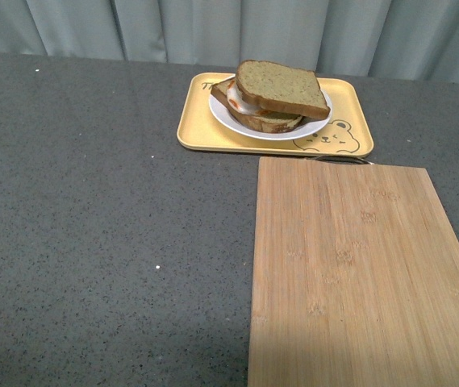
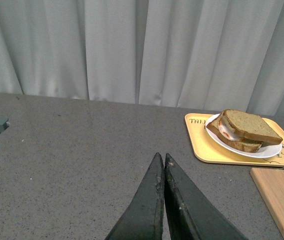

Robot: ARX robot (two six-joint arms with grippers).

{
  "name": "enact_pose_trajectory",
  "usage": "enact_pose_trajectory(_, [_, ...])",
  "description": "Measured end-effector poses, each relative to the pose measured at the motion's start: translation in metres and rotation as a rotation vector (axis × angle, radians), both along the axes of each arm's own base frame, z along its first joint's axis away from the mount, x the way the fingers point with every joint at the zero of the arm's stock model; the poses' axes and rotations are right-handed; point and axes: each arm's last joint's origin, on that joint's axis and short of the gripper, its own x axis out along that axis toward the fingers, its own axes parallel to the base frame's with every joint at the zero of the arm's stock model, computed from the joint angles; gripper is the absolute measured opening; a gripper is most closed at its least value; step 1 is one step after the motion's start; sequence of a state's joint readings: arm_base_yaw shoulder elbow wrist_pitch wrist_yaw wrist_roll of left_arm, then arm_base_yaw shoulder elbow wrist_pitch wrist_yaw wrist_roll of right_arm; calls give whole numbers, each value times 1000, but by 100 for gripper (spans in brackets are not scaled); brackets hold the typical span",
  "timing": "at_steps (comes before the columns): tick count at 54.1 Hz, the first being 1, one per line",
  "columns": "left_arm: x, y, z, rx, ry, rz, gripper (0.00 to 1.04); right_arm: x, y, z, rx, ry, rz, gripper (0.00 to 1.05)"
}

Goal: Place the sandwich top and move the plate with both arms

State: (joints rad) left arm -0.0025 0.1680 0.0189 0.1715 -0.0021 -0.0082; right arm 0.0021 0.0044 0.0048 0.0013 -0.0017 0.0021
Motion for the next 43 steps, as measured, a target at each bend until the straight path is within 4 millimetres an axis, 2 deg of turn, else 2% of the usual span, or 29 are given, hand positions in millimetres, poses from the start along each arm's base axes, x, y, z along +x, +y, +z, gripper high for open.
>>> enact_pose_trajectory(8, [-10,0,-3,0,11,-2,4,0,0,0,0,0,0,95])
enact_pose_trajectory(18, [-11,0,-3,0,7,-2,5,0,0,0,0,0,0,95])
enact_pose_trajectory(38, [-11,0,-3,0,6,-2,63,0,0,0,0,0,0,95])
enact_pose_trajectory(43, [-11,0,-3,0,6,-2,85,0,0,0,0,0,0,95])
